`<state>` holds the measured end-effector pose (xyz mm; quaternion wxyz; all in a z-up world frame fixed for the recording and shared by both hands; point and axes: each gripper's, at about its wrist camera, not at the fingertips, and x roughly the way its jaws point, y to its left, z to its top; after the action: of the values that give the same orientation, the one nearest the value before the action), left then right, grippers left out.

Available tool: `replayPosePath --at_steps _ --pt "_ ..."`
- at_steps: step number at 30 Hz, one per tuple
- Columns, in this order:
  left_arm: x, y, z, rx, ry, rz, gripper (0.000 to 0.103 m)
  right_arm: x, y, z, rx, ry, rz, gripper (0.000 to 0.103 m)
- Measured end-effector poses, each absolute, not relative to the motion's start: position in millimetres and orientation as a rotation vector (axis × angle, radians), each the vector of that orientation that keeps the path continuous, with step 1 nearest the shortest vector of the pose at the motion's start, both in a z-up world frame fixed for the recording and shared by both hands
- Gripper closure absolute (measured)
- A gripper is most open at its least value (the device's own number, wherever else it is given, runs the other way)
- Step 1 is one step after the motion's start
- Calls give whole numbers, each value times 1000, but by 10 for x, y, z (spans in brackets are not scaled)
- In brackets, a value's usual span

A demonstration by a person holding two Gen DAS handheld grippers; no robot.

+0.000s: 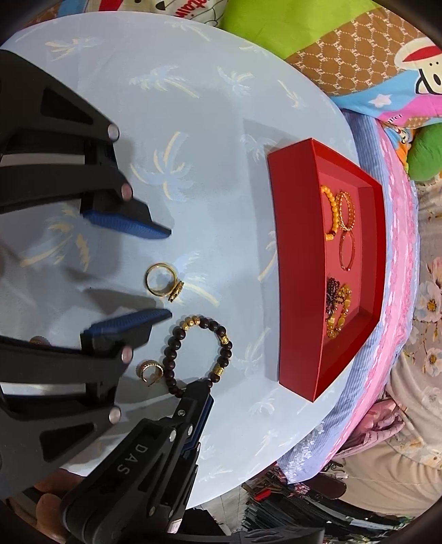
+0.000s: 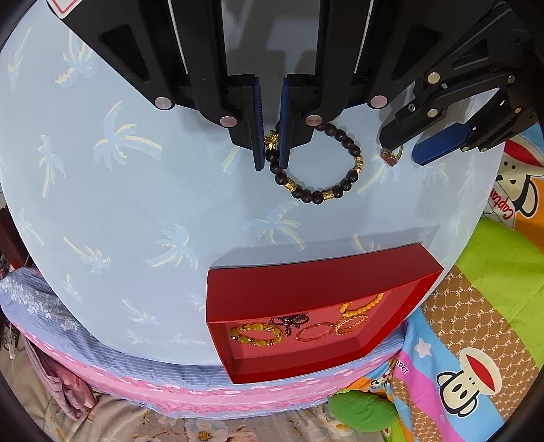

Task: Organize jewelry
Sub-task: 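Grasp the black-and-gold bead bracelet with the right tool while the left tool grasps a gold ring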

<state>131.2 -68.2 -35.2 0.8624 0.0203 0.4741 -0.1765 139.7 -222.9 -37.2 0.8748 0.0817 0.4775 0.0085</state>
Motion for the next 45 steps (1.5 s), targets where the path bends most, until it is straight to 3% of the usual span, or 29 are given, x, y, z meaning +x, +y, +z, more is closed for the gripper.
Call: replayPosePath --at_steps 3,10,11,12,32,33,35,37,45 --pt "1325 -673 -357 38 992 -380 83 1389 -2230 -372 170 997 18 95" --pt "1342 -633 -346 16 996 -396 86 1373 -2244 -362 189 1001 19 95" --pt "1342 -626 -333 10 995 -405 100 1363 -2251 -351 194 1000 20 95" --pt "1348 -623 -330 7 1006 -408 102 1353 -2257 -337 199 998 20 95" --pt "1326 -359 -323 -91 1025 -380 101 1272 -2306 -304 211 992 9 95" --pt "1324 -363 -320 -96 1024 -379 99 1274 -2307 -305 213 993 8 95" --pt "1319 -387 -315 -95 1022 -382 83 1271 -2309 -307 214 993 9 95" --pt "1312 -423 -306 -80 1010 -376 74 1272 -2309 -307 216 993 9 95" --pt "1401 -537 -347 -53 1000 -371 74 1289 -2275 -336 215 1002 17 95"
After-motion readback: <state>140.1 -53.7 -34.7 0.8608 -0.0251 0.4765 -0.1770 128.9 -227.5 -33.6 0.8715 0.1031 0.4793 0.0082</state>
